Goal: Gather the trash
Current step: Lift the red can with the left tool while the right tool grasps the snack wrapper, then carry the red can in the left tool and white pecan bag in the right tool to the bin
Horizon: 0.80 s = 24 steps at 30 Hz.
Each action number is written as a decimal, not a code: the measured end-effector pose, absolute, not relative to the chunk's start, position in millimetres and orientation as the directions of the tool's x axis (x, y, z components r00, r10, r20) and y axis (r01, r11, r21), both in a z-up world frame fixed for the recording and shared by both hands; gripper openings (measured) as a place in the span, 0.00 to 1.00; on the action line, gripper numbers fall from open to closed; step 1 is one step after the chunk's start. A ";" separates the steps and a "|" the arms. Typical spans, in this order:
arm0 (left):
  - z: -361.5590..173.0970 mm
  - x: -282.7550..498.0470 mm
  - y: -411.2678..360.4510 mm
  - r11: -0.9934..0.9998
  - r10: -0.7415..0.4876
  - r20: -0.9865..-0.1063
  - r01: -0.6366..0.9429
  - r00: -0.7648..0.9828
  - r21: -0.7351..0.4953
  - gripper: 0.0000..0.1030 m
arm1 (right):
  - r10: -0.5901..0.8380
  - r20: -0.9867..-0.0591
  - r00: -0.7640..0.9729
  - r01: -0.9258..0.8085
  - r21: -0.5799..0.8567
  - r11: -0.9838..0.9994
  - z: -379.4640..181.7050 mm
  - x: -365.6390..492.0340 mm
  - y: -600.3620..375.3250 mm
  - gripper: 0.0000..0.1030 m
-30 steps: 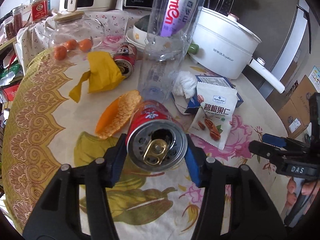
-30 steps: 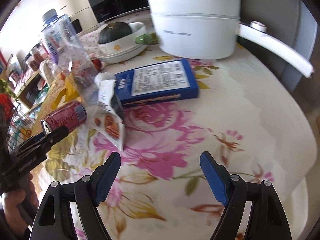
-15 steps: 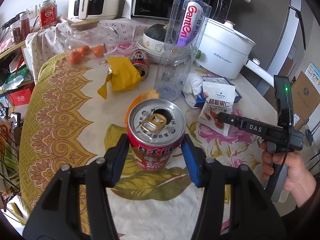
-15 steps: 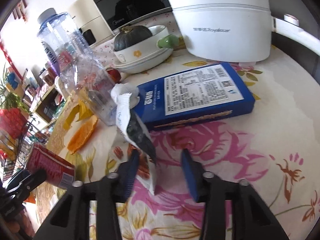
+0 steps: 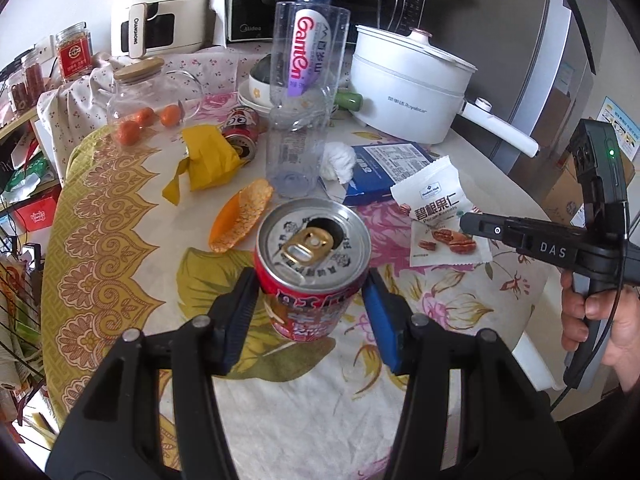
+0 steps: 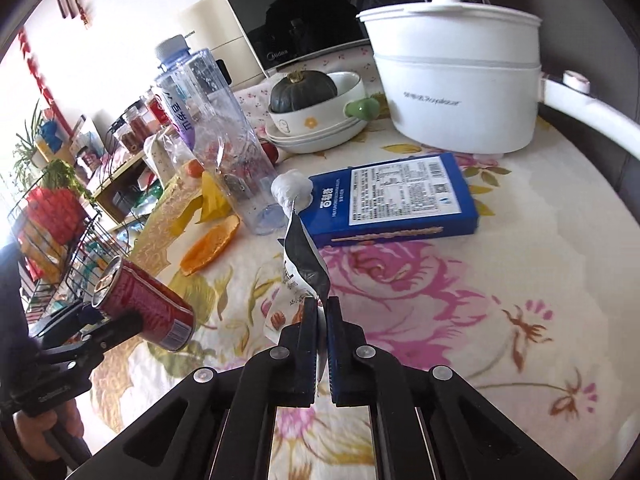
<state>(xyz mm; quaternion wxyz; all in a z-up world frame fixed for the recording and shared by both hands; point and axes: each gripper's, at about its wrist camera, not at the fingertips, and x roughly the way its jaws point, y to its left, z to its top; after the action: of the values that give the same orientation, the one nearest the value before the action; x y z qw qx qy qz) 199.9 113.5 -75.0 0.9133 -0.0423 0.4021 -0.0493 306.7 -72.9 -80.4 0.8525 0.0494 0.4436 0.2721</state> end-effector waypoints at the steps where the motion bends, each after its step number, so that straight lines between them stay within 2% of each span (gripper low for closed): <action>1: -73.1 198.7 109.5 0.991 -0.129 -0.731 0.062 0.670 -0.118 0.53 | 0.500 -0.733 0.461 -0.423 0.313 0.850 -77.5 302.7 -77.0 0.05; 14: -62.8 188.2 35.3 0.978 -0.202 -0.747 0.177 0.633 -0.114 0.53 | 0.419 -0.757 0.501 -0.422 0.209 0.882 -45.0 255.3 -152.3 0.05; 24: -64.4 179.9 -19.5 0.958 -0.248 -0.755 0.269 0.607 -0.098 0.53 | 0.332 -0.788 0.519 -0.351 0.157 0.923 -34.0 227.2 -229.0 0.05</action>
<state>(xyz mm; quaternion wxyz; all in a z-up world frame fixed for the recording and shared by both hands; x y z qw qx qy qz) 179.9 -19.5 -64.4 0.8964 0.0125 0.4191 -0.1440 227.2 -229.0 -34.0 0.8714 -0.0109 0.4497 0.1959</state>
